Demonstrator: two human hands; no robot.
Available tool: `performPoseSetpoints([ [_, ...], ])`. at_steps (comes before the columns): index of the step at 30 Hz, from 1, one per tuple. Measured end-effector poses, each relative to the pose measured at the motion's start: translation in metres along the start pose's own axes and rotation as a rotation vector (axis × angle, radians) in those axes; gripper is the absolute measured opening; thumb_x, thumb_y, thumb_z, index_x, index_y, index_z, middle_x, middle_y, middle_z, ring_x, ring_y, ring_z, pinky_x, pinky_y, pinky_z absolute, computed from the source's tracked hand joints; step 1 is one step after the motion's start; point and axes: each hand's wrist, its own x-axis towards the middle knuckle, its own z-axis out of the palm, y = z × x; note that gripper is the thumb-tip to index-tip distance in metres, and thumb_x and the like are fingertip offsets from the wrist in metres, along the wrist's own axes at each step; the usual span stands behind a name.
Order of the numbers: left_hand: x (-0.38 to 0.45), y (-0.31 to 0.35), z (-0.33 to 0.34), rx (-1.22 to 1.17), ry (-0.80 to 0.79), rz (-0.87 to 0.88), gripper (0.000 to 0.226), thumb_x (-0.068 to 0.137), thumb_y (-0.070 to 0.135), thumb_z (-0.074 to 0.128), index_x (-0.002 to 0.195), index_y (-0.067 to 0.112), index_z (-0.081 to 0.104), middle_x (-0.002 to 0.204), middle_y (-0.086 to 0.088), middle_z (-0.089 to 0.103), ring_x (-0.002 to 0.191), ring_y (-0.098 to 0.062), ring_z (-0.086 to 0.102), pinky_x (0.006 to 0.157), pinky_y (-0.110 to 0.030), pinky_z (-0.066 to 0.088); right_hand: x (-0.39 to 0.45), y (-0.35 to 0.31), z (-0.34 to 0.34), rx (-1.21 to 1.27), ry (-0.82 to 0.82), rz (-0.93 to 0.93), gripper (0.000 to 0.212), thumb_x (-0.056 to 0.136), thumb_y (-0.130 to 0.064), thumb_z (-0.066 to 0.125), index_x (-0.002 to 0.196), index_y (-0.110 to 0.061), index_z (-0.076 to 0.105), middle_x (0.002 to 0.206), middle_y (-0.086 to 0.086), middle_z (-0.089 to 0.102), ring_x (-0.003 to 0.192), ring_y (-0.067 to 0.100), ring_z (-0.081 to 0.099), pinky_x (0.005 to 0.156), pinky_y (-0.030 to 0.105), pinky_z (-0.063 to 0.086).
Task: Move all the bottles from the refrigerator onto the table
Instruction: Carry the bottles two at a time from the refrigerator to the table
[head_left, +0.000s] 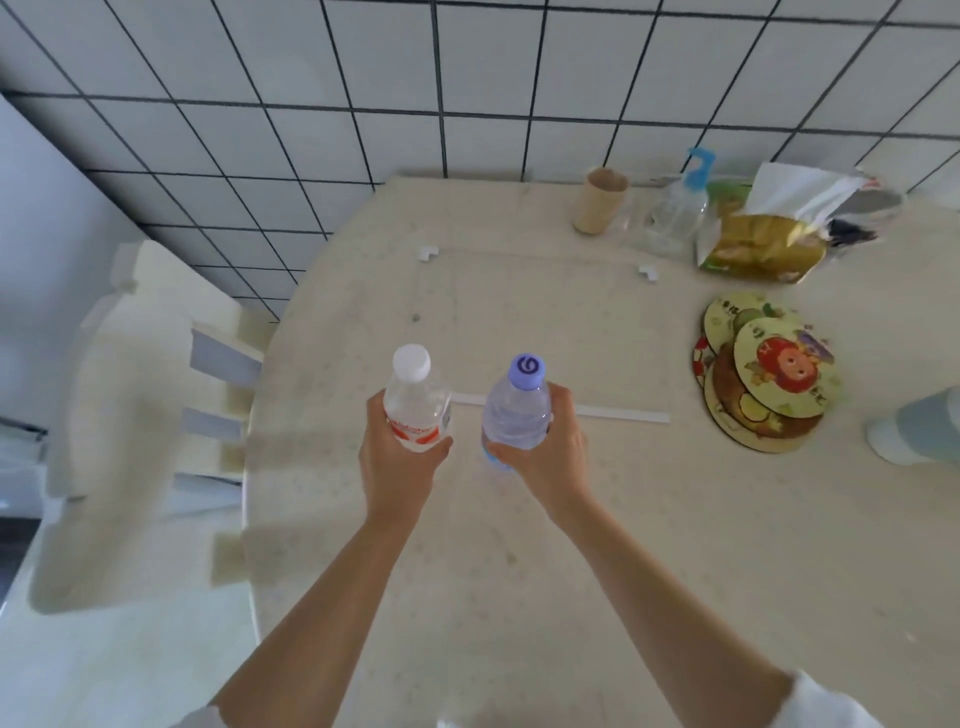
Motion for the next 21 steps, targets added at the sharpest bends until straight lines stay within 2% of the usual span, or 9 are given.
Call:
performPoseSetpoints([
  [2, 0.005, -0.003, 0.004, -0.019, 0.016, -0.007, 0.076, 0.058, 0.014, 0.091, 0.12, 0.021, 0.046, 0.108, 0.002, 0.066, 0.095, -0.023, 0.064, 0.076, -0.026, 0.044, 0.008, 0.003, 0.003, -0.012, -0.022, 0.004, 0.059, 0.066, -0.011, 0.084, 0.111, -0.023, 0.048, 0.09, -0.007, 0.064, 0.073, -0.002, 0.056, 0.051, 0.002, 0.038],
  [4, 0.009, -0.007, 0.007, -0.039, 0.034, -0.003, 0.079, 0.058, 0.015, 0.091, 0.122, 0.021, 0.045, 0.11, 0.003, 0.065, 0.096, -0.021, 0.064, 0.078, -0.026, 0.045, 0.014, 0.006, 0.007, -0.039, -0.043, -0.022, 0.061, 0.065, -0.013, 0.084, 0.114, -0.019, 0.049, 0.093, -0.006, 0.064, 0.074, -0.001, 0.057, 0.054, 0.001, 0.039],
  [6, 0.01, -0.011, 0.009, -0.04, 0.038, 0.007, 0.081, 0.058, 0.016, 0.092, 0.123, 0.023, 0.044, 0.11, 0.004, 0.065, 0.095, -0.02, 0.064, 0.08, -0.026, 0.047, 0.017, 0.009, 0.011, -0.071, -0.059, -0.039, 0.061, 0.064, -0.019, 0.083, 0.113, -0.021, 0.048, 0.091, -0.01, 0.064, 0.075, 0.0, 0.059, 0.056, 0.002, 0.039],
  [9, 0.01, -0.017, 0.01, -0.035, 0.01, 0.029, 0.08, 0.059, 0.017, 0.091, 0.122, 0.025, 0.042, 0.113, 0.001, 0.064, 0.098, -0.022, 0.064, 0.081, -0.032, 0.052, 0.018, 0.014, 0.017, -0.112, -0.073, -0.046, 0.058, 0.066, -0.018, 0.083, 0.107, -0.03, 0.044, 0.088, -0.014, 0.062, 0.075, -0.005, 0.057, 0.057, 0.003, 0.04],
  [12, 0.009, -0.02, 0.01, -0.04, -0.012, 0.044, 0.083, 0.061, 0.016, 0.09, 0.127, 0.025, 0.041, 0.119, 0.001, 0.062, 0.103, -0.02, 0.062, 0.086, -0.036, 0.054, 0.018, 0.021, 0.021, -0.132, -0.069, -0.059, 0.061, 0.064, -0.02, 0.084, 0.109, -0.029, 0.045, 0.097, -0.013, 0.064, 0.083, 0.002, 0.061, 0.062, 0.009, 0.04],
  [18, 0.008, -0.023, 0.007, -0.032, -0.047, 0.054, 0.085, 0.063, 0.016, 0.089, 0.131, 0.025, 0.04, 0.126, 0.002, 0.06, 0.111, -0.019, 0.061, 0.091, -0.04, 0.053, 0.016, 0.031, 0.026, -0.113, -0.065, -0.078, 0.063, 0.063, -0.017, 0.085, 0.112, -0.03, 0.047, 0.101, -0.013, 0.063, 0.087, -0.005, 0.06, 0.066, 0.005, 0.042],
  [21, 0.007, -0.026, 0.005, -0.016, -0.087, 0.063, 0.087, 0.065, 0.014, 0.088, 0.135, 0.025, 0.038, 0.13, 0.004, 0.058, 0.115, -0.018, 0.06, 0.094, -0.041, 0.052, 0.014, 0.035, 0.026, -0.083, -0.063, -0.097, 0.065, 0.063, -0.015, 0.084, 0.112, -0.033, 0.045, 0.107, -0.011, 0.062, 0.092, -0.001, 0.06, 0.07, 0.011, 0.044],
])
